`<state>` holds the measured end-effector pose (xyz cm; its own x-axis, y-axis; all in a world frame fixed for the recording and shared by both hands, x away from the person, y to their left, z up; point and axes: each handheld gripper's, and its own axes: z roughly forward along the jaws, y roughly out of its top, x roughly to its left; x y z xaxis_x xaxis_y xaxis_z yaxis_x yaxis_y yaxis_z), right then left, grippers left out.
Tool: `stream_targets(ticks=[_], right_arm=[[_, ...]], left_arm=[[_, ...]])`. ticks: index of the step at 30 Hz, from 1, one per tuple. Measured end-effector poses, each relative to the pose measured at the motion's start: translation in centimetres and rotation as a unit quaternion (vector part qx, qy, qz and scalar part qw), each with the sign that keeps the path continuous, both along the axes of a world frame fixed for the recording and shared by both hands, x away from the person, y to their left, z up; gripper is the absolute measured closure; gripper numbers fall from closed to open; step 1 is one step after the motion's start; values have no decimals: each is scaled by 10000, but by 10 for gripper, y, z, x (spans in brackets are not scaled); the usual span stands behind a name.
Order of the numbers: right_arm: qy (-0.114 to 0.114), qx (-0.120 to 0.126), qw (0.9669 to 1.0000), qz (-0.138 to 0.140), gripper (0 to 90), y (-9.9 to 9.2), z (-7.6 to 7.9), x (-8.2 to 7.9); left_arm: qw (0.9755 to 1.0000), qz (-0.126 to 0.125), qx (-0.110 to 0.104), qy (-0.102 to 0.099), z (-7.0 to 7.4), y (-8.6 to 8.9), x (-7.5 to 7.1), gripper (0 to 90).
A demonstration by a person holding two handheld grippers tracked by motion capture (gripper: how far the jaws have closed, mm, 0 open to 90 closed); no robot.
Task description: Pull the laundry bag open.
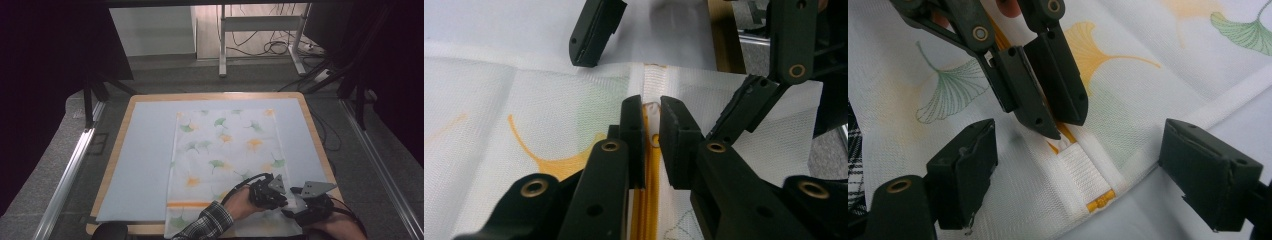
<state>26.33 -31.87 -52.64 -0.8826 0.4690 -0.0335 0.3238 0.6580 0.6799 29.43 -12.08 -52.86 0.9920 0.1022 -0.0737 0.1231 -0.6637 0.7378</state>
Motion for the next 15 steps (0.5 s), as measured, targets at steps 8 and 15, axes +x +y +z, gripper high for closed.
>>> stream_targets(ticks=[8,15], right_arm=[[0,4,10000,0,159,0,0,0],[-5,6,10000,1,159,0,0,0]], left_arm=[[9999,38,71,112,1,0,2,892],[9996,80,53,264,3,1,5,900]])
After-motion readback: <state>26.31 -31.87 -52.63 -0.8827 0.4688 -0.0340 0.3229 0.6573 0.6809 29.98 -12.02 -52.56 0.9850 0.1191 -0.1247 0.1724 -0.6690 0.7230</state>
